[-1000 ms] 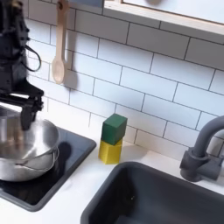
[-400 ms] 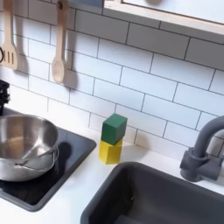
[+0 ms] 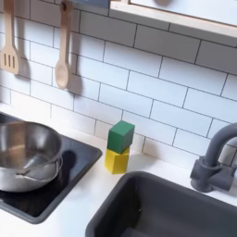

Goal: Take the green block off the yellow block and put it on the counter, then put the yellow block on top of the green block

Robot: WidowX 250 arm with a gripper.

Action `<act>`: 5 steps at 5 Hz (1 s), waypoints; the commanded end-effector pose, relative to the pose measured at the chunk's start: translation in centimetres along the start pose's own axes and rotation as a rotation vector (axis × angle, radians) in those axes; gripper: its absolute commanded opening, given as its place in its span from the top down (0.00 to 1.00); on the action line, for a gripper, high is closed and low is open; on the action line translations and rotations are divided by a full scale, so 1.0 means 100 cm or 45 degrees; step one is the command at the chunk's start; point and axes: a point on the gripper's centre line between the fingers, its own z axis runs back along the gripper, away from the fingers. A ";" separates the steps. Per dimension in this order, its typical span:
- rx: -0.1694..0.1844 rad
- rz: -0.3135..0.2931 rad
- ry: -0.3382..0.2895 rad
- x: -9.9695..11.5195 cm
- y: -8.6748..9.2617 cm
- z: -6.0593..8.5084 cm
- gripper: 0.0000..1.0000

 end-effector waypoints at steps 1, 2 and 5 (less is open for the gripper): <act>-0.015 -0.007 0.064 0.011 0.003 -0.023 0.00; 0.020 0.048 -0.002 0.015 0.004 -0.016 0.00; 0.006 0.049 0.008 0.017 0.005 -0.020 0.00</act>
